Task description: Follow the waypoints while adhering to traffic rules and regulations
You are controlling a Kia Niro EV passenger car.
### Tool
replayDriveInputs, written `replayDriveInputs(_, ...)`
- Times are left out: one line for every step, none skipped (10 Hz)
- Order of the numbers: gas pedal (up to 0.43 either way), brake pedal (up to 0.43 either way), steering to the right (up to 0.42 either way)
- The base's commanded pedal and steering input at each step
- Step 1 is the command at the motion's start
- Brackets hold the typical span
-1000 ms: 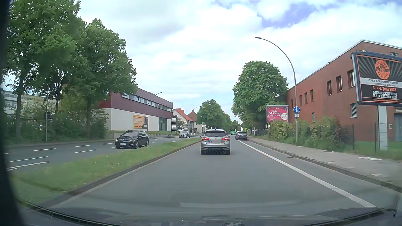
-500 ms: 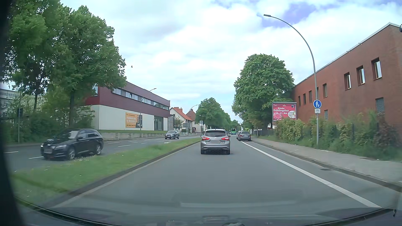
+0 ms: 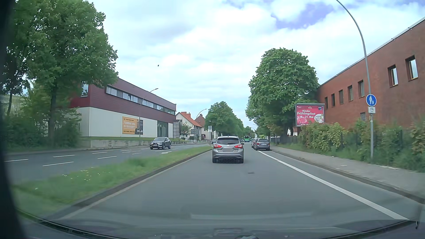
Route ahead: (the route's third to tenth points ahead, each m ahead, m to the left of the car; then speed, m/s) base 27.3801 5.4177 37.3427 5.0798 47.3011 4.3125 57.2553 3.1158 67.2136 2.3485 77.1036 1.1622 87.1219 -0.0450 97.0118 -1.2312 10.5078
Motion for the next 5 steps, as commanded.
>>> replayDriveInputs(0.177, 0.0, 0.005)
replayDriveInputs(0.169, 0.0, 0.004)
replayDriveInputs(0.157, 0.0, 0.005)
replayDriveInputs(0.15, 0.0, 0.004)
replayDriveInputs(0.15, 0.0, 0.004)
